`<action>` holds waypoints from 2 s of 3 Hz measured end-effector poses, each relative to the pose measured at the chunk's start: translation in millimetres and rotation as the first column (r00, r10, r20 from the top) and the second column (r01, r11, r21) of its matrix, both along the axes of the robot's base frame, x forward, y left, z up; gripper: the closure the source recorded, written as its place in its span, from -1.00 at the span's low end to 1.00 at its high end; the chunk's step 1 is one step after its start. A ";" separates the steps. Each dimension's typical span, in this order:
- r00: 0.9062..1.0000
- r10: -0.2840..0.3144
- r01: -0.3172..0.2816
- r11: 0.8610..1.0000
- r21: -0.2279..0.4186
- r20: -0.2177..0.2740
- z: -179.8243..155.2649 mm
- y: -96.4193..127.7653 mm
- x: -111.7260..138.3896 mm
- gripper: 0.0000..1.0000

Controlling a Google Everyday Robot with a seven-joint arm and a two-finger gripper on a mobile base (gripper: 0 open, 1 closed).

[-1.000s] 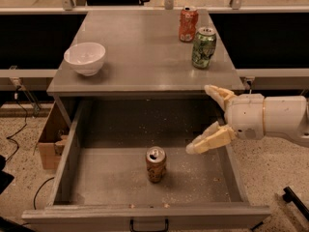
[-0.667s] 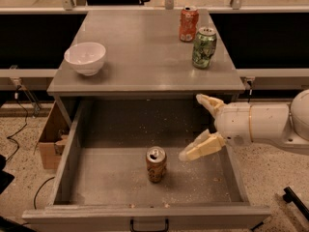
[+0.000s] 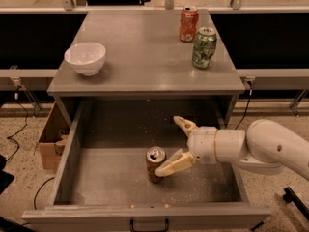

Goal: Pick orange can from top drawer and place on counter

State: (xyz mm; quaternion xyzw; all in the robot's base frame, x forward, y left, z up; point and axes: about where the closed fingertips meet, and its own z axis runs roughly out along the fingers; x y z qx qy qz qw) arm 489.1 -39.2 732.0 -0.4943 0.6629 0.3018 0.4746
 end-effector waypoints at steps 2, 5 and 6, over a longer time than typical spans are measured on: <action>1.000 0.005 -0.004 1.000 0.007 -0.028 -57.3 28.5 -8.5 -0.49; 0.999 -0.032 0.035 0.996 -0.087 0.039 79.9 42.5 -26.3 0.90; 0.997 0.043 -0.039 0.997 -0.060 0.066 163.4 56.7 -19.4 1.00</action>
Offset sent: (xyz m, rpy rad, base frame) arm -0.0163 0.0320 -0.0805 -0.0022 0.0413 -0.0078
